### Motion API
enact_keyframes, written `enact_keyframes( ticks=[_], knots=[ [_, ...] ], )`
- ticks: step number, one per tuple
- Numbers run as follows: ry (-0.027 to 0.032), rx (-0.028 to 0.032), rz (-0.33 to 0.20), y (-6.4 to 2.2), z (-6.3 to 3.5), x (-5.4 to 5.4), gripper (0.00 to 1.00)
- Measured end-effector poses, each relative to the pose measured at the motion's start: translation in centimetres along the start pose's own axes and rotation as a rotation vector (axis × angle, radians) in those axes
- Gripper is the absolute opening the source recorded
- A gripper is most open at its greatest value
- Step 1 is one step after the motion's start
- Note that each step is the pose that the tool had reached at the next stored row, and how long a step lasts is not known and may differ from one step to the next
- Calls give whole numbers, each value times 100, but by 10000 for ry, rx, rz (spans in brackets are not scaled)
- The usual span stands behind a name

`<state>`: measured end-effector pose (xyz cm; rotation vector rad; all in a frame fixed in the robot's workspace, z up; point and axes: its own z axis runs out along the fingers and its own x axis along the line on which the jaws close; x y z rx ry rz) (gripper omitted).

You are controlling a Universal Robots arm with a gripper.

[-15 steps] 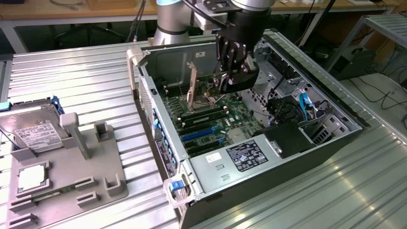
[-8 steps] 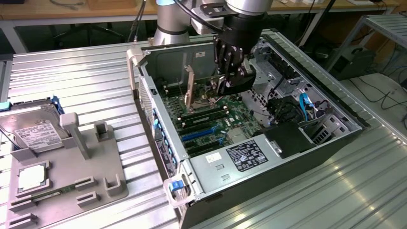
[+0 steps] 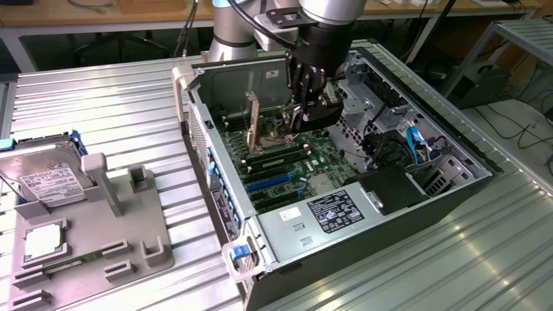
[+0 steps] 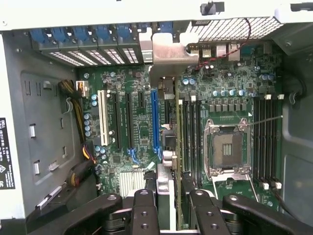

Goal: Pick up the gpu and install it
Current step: 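Insert the gpu into the slot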

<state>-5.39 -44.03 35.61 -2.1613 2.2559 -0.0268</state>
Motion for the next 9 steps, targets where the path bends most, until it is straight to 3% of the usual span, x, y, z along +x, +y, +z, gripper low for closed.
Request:
enact_keyframes(
  ticks=[9],
  knots=[
    [-45,-3,-9,35,70,7,30]
  ],
)
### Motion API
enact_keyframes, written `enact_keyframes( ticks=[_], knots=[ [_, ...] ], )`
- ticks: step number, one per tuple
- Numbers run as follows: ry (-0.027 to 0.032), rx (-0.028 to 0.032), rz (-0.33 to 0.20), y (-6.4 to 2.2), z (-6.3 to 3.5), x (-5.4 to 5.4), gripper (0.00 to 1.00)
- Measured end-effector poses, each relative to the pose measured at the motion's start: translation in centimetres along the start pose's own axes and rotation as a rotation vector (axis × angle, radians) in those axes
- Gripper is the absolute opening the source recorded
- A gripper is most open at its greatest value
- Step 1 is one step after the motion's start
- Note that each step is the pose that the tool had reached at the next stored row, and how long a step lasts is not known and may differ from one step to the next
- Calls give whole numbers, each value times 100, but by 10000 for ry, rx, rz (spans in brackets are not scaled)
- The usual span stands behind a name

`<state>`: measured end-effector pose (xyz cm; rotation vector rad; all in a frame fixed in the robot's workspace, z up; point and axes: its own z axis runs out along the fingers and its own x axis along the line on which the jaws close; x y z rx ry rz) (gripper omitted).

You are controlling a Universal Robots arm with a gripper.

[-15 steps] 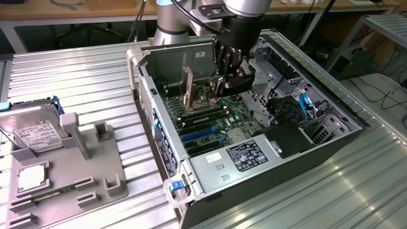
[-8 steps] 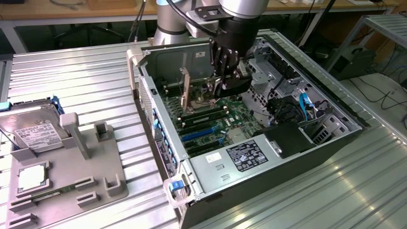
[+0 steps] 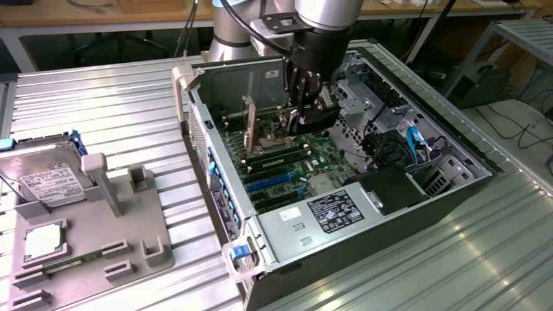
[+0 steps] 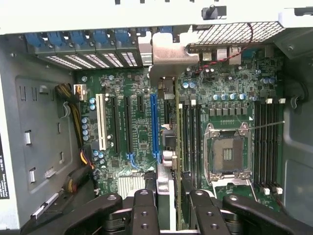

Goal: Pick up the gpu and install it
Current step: 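Insert the gpu into the slot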

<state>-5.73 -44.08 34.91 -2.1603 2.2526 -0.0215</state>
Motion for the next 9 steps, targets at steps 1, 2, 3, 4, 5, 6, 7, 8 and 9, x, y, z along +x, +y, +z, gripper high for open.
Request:
enact_keyframes(
  ticks=[1,2,3,4,5,6,7,8,9],
  knots=[
    [-1,0,-1,0,16,1,30],
    [-1,0,-2,1,33,1,30],
    [-1,0,-6,1,51,1,30],
    [-1,0,-9,2,67,1,30],
    [-2,0,-15,3,87,1,30],
    [-1,0,-20,5,105,2,30],
    [-1,0,-24,7,122,2,30],
    [-1,0,-30,7,141,2,30],
    [0,0,-33,9,158,2,30]
  ],
)
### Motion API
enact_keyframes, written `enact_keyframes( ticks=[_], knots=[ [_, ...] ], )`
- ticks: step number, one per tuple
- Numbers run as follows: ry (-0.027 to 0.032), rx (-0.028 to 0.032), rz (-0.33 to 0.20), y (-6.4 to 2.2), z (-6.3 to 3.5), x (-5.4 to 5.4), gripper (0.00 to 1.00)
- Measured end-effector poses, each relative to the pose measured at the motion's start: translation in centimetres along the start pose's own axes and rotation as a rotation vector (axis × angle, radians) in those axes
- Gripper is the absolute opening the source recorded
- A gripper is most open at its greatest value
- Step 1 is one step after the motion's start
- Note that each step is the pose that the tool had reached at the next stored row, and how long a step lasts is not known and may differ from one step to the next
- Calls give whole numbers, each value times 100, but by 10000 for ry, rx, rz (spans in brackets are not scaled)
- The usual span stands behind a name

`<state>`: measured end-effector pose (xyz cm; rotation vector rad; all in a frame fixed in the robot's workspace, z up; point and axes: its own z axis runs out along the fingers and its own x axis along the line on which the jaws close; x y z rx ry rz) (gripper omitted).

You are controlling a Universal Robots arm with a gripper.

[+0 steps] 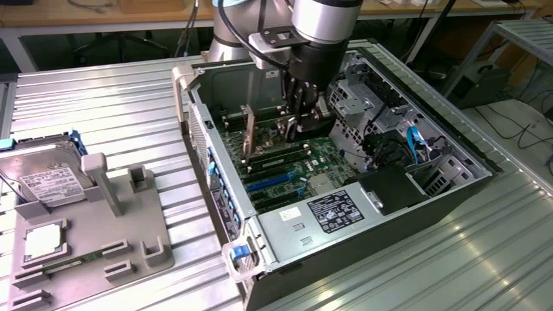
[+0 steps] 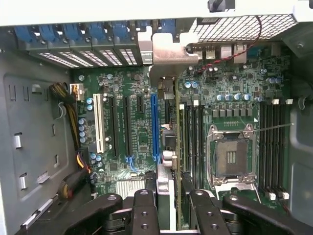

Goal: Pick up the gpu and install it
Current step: 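Insert the gpu into the slot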

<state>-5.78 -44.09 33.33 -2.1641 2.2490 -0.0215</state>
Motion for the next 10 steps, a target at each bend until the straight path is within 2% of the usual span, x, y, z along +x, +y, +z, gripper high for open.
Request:
enact_keyframes(
  ticks=[8,10],
  knots=[
    [-1,0,-3,29,75,4,30],
    [-2,0,-3,33,80,33,30]
  ],
)
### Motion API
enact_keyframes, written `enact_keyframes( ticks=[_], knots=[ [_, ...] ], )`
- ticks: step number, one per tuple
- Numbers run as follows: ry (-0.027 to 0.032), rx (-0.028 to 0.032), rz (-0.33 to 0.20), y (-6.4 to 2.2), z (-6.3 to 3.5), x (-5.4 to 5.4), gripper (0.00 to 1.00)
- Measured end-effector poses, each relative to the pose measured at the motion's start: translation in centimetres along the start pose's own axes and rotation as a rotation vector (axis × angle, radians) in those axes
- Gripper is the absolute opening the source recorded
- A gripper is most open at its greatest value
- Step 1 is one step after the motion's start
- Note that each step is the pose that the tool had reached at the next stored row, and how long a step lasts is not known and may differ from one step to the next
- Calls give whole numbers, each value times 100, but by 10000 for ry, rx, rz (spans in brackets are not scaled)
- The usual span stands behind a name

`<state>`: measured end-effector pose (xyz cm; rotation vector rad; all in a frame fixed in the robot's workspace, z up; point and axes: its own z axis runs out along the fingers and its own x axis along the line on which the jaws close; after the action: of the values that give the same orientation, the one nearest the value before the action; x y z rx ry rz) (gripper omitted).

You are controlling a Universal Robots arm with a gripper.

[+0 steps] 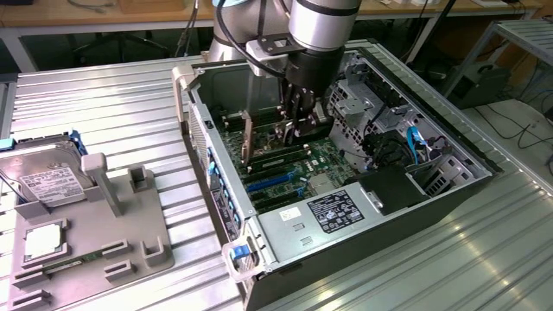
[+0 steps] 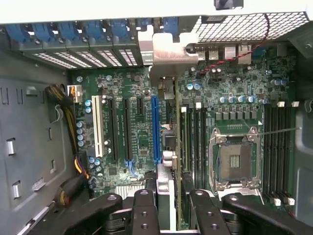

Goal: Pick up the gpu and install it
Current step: 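Insert the gpu into the slot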

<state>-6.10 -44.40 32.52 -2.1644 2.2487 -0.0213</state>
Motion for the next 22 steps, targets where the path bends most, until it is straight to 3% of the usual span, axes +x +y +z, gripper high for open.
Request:
enact_keyframes(
  ticks=[3,8,16,22],
  knots=[
    [-4,1,1,6,4,52,30],
    [-3,0,1,86,16,74,30],
    [-7,0,1,86,28,164,30],
    [-11,-17,2,86,60,173,30]
  ],
)
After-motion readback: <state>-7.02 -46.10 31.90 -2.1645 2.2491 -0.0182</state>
